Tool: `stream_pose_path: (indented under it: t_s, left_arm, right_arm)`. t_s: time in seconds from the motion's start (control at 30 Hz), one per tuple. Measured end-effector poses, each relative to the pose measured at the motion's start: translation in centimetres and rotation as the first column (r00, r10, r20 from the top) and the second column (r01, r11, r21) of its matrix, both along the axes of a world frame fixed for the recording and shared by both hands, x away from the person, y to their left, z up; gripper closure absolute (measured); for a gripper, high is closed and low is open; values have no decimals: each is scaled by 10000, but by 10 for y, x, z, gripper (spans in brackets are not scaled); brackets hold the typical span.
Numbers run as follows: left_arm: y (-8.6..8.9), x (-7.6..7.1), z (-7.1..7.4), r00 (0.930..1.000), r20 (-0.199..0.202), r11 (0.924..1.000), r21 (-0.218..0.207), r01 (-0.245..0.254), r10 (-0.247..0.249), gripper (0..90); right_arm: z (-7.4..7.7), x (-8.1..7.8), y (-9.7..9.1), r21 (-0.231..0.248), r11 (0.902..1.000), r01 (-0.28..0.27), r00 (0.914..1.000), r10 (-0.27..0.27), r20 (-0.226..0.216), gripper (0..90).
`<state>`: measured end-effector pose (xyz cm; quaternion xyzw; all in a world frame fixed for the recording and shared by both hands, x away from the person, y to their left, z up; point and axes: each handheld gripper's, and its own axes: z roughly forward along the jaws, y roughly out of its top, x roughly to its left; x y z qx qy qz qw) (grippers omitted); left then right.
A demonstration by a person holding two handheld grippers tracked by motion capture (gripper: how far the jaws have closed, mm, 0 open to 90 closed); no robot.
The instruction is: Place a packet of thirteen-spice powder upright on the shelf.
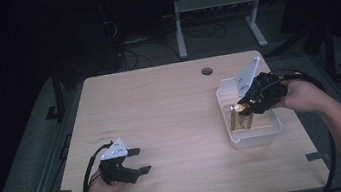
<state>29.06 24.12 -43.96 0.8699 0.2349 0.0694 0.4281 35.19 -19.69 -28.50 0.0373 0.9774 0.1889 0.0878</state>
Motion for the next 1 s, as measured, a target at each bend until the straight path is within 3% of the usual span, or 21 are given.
stream_pose_path:
  t_s: [0.27,0.57,0.83,1.0]
  left_arm:
    - [1,1,0,10000,-28,10000,-45,-20,20,235]
    - [1,1,0,10000,-24,10000,-2,-48,48,236]
    - [4,1,1,9999,-45,9998,-140,-122,121,236]
    - [4,1,1,9999,-57,9998,-168,-124,123,236]
  right_arm:
    - [1,0,-2,-50,9999,-101,9999,101,-78,680]
    - [4,2,-8,-629,9980,34,10000,-32,22,680]
    - [1,1,-12,-246,9997,-79,9998,83,155,680]
    - [1,-2,-14,-244,9997,-89,9998,94,201,680]
